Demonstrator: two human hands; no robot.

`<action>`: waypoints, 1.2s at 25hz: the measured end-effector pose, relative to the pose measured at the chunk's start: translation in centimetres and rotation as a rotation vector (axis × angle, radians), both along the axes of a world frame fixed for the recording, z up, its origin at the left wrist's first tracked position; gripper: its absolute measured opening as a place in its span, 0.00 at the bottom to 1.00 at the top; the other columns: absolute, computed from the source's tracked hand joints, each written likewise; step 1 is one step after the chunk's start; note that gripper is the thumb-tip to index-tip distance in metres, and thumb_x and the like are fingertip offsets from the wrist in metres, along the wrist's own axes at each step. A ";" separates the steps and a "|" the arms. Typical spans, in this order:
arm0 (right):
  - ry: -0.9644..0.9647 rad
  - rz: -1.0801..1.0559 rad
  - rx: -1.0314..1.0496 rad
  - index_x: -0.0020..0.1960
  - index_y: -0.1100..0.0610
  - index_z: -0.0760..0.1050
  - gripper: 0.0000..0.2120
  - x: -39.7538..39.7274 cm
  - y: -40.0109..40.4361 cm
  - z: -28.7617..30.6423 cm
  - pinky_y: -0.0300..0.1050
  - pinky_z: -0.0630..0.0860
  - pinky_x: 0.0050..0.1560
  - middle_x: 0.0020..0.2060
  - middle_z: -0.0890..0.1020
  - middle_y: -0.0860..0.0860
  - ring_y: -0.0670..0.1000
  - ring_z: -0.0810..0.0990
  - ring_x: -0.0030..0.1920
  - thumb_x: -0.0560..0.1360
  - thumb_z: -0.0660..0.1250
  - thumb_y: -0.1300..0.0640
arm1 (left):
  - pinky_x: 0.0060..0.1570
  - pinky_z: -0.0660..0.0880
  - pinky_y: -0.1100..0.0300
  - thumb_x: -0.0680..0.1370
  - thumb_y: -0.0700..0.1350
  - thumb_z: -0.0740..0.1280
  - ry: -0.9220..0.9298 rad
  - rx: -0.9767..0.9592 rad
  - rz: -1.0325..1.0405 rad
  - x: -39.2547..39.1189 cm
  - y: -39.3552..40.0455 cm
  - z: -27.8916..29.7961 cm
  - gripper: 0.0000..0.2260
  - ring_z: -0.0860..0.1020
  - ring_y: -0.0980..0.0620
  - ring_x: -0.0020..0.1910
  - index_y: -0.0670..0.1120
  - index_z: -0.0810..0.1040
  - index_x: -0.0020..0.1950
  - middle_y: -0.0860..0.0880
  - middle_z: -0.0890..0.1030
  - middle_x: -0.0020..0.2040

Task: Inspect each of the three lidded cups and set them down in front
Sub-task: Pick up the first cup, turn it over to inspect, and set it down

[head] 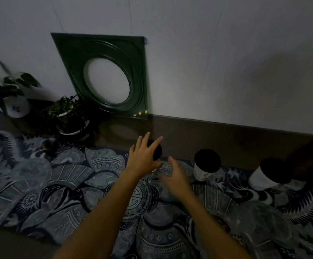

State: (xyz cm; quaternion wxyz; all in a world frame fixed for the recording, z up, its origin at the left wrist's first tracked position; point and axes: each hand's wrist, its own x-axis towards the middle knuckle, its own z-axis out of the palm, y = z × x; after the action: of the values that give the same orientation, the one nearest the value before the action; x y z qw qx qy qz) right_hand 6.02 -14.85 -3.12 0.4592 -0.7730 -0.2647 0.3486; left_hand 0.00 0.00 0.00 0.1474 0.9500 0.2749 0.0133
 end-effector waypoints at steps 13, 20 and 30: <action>0.002 0.165 0.161 0.75 0.44 0.62 0.36 1.3 3.6 -3.9 0.54 0.80 0.58 0.69 0.74 0.50 0.48 0.79 0.63 0.73 0.70 0.67 | 0.57 0.77 0.49 0.72 0.51 0.75 -0.225 -0.367 0.146 -1.1 2.0 -2.2 0.29 0.74 0.42 0.61 0.57 0.69 0.71 0.45 0.70 0.65; -0.257 0.227 -0.066 0.74 0.38 0.57 0.45 -0.8 -2.4 3.2 0.53 0.79 0.54 0.64 0.73 0.44 0.48 0.77 0.56 0.62 0.72 0.36 | 0.51 0.80 0.58 0.79 0.54 0.68 -0.355 -0.792 0.196 -6.0 -2.3 2.3 0.18 0.79 0.51 0.56 0.57 0.71 0.69 0.49 0.75 0.64; -0.529 0.236 -0.138 0.76 0.38 0.52 0.41 -10.0 -14.4 15.3 0.46 0.75 0.56 0.66 0.68 0.41 0.45 0.72 0.57 0.68 0.66 0.32 | 0.54 0.79 0.53 0.82 0.53 0.59 -0.697 -0.960 0.300 -13.4 -13.6 11.0 0.13 0.83 0.55 0.53 0.58 0.82 0.58 0.56 0.85 0.57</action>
State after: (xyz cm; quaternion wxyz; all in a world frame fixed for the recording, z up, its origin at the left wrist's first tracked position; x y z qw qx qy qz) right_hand -3.95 -29.28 12.17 0.2767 -0.8304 -0.4389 0.2032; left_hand -13.37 -13.64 10.99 0.6369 0.6682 0.3163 0.2187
